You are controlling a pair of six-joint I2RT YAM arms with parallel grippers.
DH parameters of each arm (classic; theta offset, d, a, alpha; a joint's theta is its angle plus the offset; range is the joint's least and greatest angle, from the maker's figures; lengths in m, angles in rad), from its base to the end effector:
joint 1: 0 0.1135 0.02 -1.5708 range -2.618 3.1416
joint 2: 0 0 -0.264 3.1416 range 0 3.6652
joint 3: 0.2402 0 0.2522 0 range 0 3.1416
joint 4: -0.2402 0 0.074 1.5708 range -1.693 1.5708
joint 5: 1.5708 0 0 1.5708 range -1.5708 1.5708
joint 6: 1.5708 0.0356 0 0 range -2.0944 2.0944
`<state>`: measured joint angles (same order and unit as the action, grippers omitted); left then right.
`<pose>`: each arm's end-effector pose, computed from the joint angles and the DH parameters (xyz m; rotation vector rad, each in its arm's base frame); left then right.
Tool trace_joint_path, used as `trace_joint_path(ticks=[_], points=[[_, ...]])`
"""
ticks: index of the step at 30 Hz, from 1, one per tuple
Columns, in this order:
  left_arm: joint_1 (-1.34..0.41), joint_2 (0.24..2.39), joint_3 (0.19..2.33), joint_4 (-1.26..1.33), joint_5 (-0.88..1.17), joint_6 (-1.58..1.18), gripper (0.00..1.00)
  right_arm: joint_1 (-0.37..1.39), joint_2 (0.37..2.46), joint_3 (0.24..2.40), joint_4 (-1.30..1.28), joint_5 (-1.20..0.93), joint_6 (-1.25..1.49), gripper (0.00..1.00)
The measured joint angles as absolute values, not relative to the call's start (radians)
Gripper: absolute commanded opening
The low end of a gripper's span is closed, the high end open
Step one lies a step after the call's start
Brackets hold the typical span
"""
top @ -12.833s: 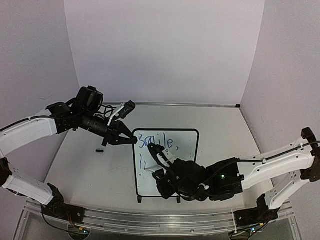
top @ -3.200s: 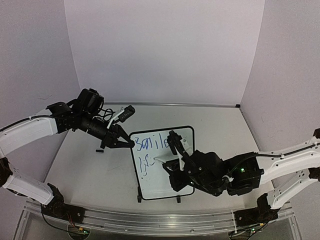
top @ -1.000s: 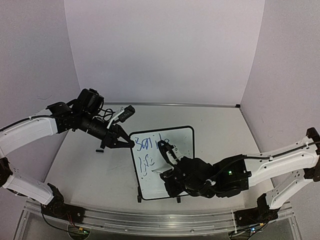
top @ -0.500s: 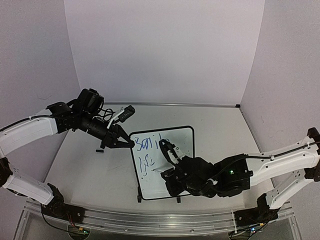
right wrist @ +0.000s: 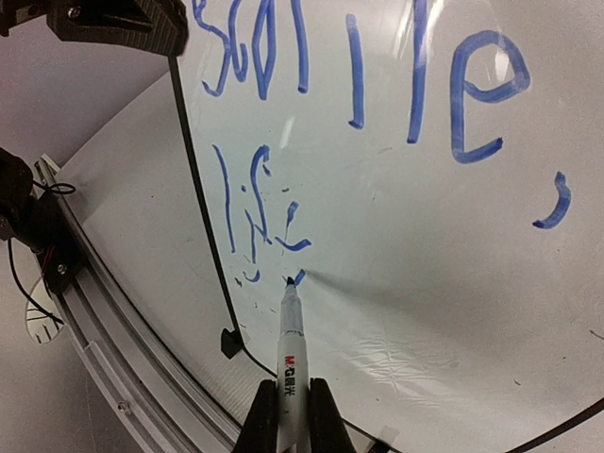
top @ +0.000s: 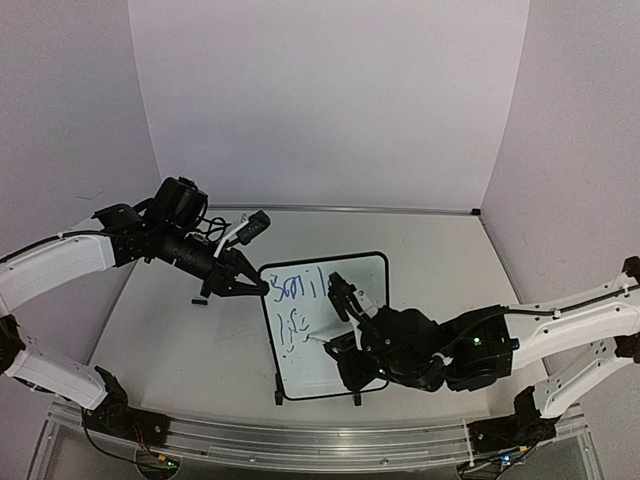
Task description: Write a sentence on the whiteboard
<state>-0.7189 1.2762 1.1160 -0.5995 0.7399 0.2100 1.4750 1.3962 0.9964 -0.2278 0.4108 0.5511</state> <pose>0.1855 -0.1942 0.3172 1.3762 1.8897 -1.1147 0.0438 0.3067 0.2708 -0.7772 2.0896 0.7148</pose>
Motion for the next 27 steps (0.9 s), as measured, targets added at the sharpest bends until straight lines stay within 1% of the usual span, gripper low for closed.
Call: trace_joint_path(ticks=[8, 27], points=[[-0.719, 1.276, 1.116, -0.599, 0.740, 0.210, 0.00, 1.475, 1.413, 0.996, -0.198, 0.373, 0.525, 0.00], [-0.719, 1.276, 1.116, -0.599, 0.740, 0.210, 0.00, 1.475, 1.457, 1.009, -0.200, 0.415, 0.524, 0.00]])
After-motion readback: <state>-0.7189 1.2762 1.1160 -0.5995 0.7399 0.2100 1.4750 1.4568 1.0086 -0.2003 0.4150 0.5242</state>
